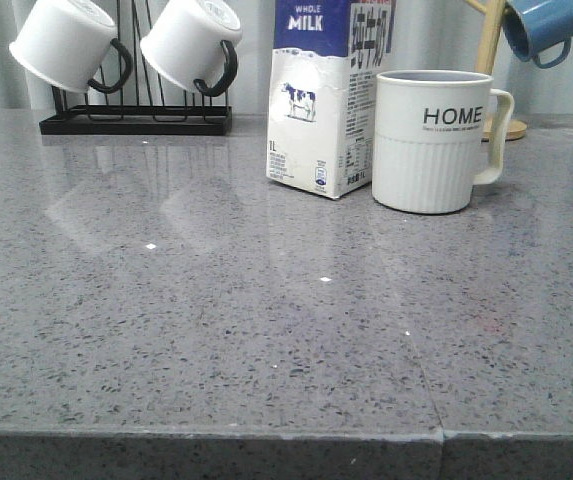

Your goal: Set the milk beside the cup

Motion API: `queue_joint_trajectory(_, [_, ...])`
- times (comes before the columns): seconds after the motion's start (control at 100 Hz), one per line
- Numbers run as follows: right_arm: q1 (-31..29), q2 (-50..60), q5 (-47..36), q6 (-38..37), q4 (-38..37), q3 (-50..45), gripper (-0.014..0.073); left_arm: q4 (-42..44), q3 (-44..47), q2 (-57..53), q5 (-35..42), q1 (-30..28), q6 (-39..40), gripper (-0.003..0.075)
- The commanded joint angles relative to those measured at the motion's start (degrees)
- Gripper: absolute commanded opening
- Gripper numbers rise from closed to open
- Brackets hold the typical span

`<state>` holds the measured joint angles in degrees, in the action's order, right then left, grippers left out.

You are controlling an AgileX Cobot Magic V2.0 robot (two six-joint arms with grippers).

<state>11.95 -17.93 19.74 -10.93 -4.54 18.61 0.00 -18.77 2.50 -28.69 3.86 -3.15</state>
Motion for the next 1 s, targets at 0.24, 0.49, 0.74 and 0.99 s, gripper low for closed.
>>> queue_joint_trajectory(0.24, [0.0, -0.3, -4.2, 0.2, -0.1, 1.4, -0.0067, 2.1, 3.7, -4.2, 4.2, -0.2, 3.1, -0.0020])
queue_joint_trajectory(0.49, [0.0, -0.3, -4.3, 0.2, -0.1, 1.4, -0.0067, 0.5, 15.0, -4.5, 22.5, -0.3, 3.6, -0.0020])
queue_joint_trajectory(0.74, [0.0, -0.3, -4.3, 0.2, -0.1, 1.4, -0.0067, 0.0, 21.9, -4.5, 33.9, -3.1, 3.5, -0.0020])
queue_joint_trajectory(0.99, [0.0, -0.3, -4.3, 0.2, -0.1, 1.4, -0.0067, 0.0, 21.7, -4.5, 33.5, -3.1, 3.1, -0.0020])
